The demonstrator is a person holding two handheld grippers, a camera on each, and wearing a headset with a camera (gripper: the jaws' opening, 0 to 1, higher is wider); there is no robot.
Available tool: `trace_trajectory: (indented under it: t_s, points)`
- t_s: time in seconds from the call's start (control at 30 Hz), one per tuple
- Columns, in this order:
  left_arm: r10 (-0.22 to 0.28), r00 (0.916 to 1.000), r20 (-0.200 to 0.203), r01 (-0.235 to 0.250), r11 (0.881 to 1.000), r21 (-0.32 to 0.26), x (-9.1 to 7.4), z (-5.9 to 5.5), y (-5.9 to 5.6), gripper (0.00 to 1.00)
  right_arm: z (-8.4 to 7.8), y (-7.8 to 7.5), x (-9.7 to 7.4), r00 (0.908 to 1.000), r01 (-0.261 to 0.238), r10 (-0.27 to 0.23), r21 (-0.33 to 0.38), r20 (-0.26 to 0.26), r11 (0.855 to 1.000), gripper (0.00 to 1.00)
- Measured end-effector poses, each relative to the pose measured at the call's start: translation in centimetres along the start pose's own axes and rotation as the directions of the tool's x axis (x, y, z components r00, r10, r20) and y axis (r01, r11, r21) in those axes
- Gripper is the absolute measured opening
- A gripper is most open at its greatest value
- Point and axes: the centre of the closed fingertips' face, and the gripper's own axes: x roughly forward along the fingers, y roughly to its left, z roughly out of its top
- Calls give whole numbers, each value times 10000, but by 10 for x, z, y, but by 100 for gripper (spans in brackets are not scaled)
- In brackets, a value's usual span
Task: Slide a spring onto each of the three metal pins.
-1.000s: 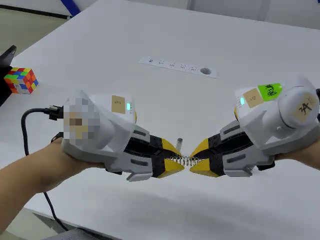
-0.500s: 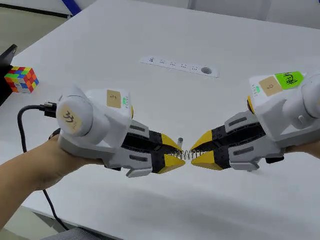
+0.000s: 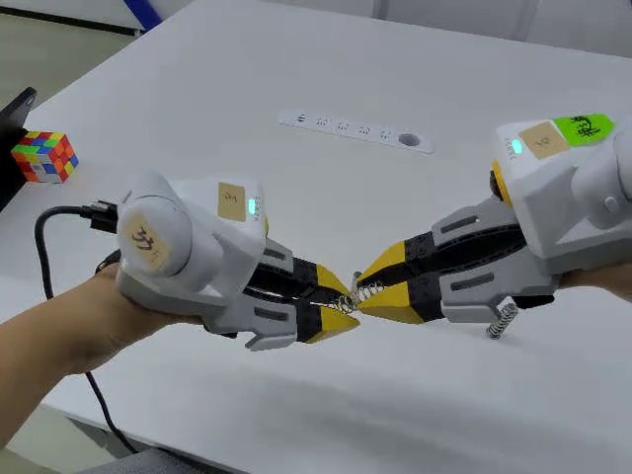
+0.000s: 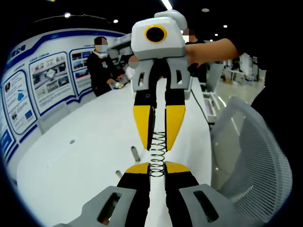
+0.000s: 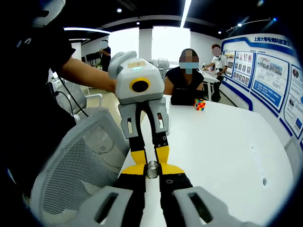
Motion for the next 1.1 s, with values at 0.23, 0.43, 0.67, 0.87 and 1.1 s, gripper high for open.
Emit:
trace_trajectory:
  t_s: [0.23, 0.43, 0.67, 0.87, 1.1]
  points:
    - [192, 9998, 65, -191, 9997, -158, 1, -2, 6, 10, 6, -3, 2, 9994, 134, -138, 144, 319, 9998, 11]
    - [322, 9990, 320, -307, 9985, -447, 0, 0, 8, 10, 12, -7, 4, 9970, 303, -331, 410, 702, 9987, 11]
    - [317, 9972, 680, -267, 9969, -738, -3, 5, 8, 10, 23, -8, 6, 9927, 436, -490, 509, 1099, 9978, 10]
    - [317, 9963, 802, -235, 9946, -1007, -5, 7, 8, 11, 26, -10, 8, 9907, 485, -552, 564, 1240, 9972, 10]
    - [701, 9923, 1023, -566, 9900, -1289, -9, 13, 19, 12, 32, -22, 3, 9866, 840, -922, 655, 1345, 9943, 10]
